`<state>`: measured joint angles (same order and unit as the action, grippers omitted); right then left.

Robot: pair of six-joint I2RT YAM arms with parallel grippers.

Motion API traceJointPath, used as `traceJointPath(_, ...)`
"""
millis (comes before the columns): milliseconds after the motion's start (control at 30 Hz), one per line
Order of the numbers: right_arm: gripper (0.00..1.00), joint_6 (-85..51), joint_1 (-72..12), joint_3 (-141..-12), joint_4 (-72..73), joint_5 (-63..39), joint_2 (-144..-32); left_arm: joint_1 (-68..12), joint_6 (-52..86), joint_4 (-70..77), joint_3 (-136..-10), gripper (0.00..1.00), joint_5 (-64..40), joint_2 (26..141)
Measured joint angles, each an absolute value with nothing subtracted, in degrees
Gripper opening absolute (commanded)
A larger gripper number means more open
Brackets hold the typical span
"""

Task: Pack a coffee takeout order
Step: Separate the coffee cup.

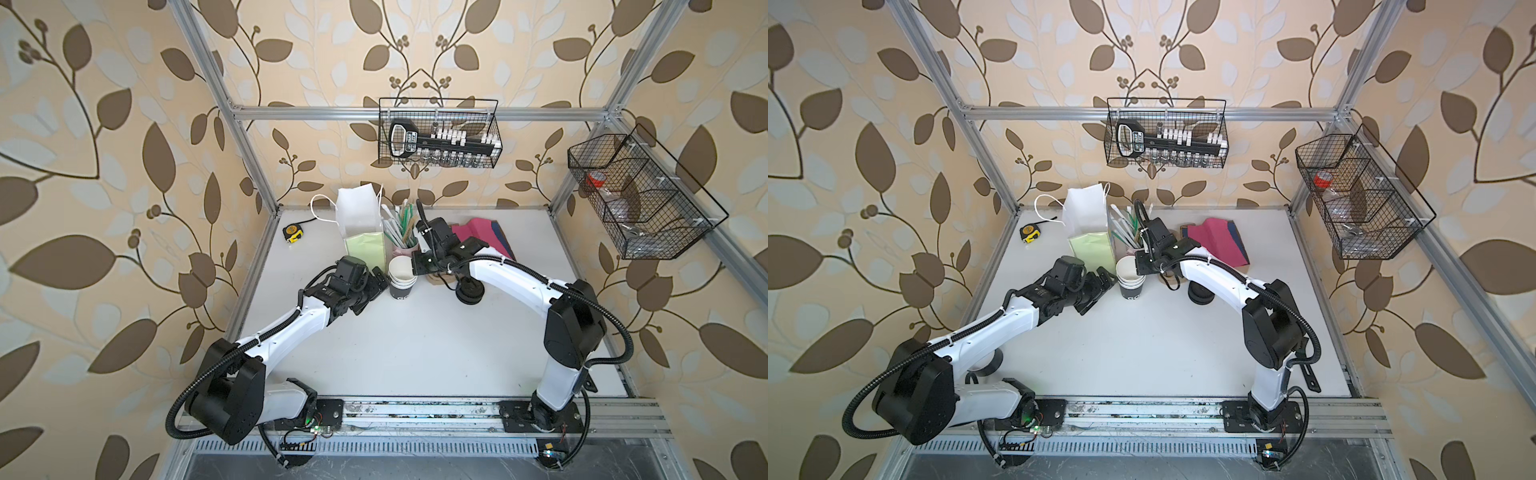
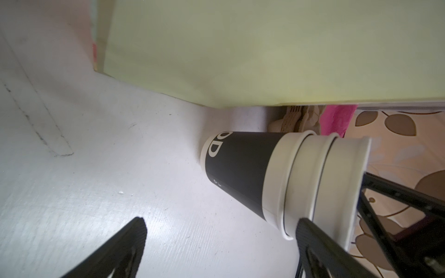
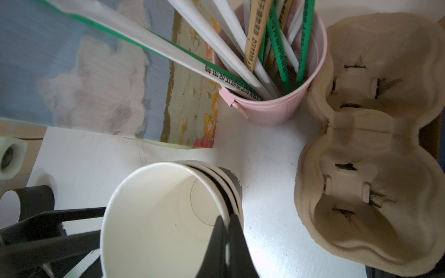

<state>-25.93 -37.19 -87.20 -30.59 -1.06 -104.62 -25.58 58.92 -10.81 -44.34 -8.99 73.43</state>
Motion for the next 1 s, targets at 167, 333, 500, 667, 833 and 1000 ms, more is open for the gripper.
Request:
traceJointPath(167, 0.00, -25.93, -37.19, -87.20, -30.55, -1.08, -104.62, -25.58, 58.92, -10.41, -44.14, 0.99, -8.99, 73.28)
traceJointPath(333, 0.00, -25.93, -37.15, -87.20, -30.57, -1.08, -104.64, -25.58, 59.00, -8.25, -42.39, 0.99, -8.99, 72.42)
traceJointPath(500, 0.00, -25.91, -37.15, -87.20, -30.57, -1.10, -104.64, -25.58, 59.16, -4.80, -39.24, 0.99, -8.97, 69.19)
traceJointPath(667, 0.00, -25.93, -37.17, -87.20, -30.57, -1.10, -104.75, -25.58, 59.75, -2.17, -37.08, 0.99, -8.97, 67.64)
traceJointPath(833, 0.00, -25.93, -37.41, -87.20, -30.61, -1.08, -105.16, -25.58, 60.12, -1.10, -37.08, 0.99, -9.06, 69.21)
traceJointPath(1000, 0.00, -25.93, -37.87, -87.22, -30.61, -1.08, -105.19, -25.58, 60.18, -0.60, -37.08, 0.99, -9.06, 70.02)
